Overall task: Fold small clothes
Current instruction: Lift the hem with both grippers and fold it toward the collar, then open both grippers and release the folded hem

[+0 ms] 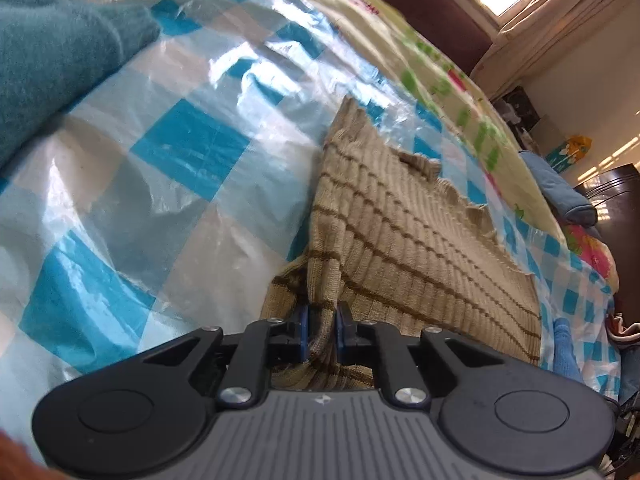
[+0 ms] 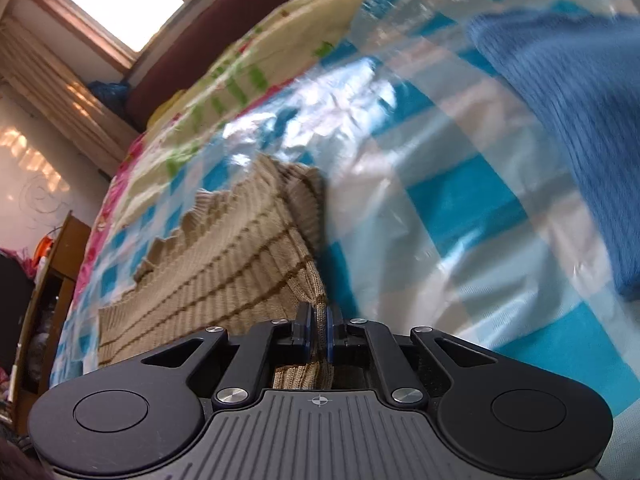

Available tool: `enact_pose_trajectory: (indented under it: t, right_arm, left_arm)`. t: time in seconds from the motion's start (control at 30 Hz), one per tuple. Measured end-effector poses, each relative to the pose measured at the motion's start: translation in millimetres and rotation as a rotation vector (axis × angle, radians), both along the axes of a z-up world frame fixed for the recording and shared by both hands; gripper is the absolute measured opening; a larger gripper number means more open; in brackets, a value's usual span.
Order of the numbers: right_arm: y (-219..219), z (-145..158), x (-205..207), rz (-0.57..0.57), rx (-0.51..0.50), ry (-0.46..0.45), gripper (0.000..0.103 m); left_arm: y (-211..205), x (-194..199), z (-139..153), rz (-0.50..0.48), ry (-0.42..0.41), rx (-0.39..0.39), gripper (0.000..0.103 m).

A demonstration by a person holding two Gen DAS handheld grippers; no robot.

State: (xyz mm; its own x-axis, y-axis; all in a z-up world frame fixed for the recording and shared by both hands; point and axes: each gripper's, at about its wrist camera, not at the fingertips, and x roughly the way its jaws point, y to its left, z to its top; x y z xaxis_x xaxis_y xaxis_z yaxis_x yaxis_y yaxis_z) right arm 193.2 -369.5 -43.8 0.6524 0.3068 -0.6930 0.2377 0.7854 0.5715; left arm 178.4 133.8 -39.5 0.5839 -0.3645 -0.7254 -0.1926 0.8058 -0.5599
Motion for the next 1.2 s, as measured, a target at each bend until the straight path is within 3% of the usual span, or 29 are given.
enact_pose_trajectory:
  t: [0.1,0.23,0.43,0.57,0.7,0.8,0.9,0.97,1.07,1.2]
  right_arm:
    - [2.6,1.2,-2.0,0.004,-0.022,-0.016,0.006]
    - [7.2,11.1,1.2,0.039,-0.048,-0.012,0.015]
    - [19.0,39.2,28.3,0.053,-0.103,-0.107,0.027]
    - [36.0,38.8,67.3,0.09,-0.188,-0.12,0.028]
    - [51.4,21.3,96.9,0.125,-0.296,-0.068,0.026]
    - [54.0,22.3,94.0,0.131,-0.319,-0.088,0.006]
    - [43.1,35.6,86.8,0.077,-0.325,-0.136,0.006]
    - [31.9,32.0,90.1,0.037,-0.296,-0.115,0.005]
    - [35.4,16.4,96.7,0.062,-0.337,-0.069,0.005]
    - [41.8,28.6,89.7,0.05,-0.346,-0.095,0.016]
  left_arm:
    - [-2.4,-1.4,2.9,-0.01,-0.008,0.017,0.018]
    - [-3.9,-0.2,8.9,-0.037,-0.015,0.041,0.018]
    - [-2.5,2.8,18.6,-0.019,-0.049,0.048,0.02]
    - [-3.7,10.9,22.9,-0.01,-0.072,0.056,0.024]
    - [-7.9,18.5,22.2,-0.006,-0.096,0.089,0.025]
    - [-11.9,22.9,17.5,-0.002,-0.11,0.14,0.025]
    - [-13.5,26.5,13.2,0.003,-0.111,0.167,0.025]
    - [-11.8,28.7,8.3,0.022,-0.099,0.153,0.026]
    - [-12.2,29.6,7.8,0.029,-0.093,0.151,0.026]
    - [-12.6,20.3,21.2,0.025,-0.122,0.173,0.026]
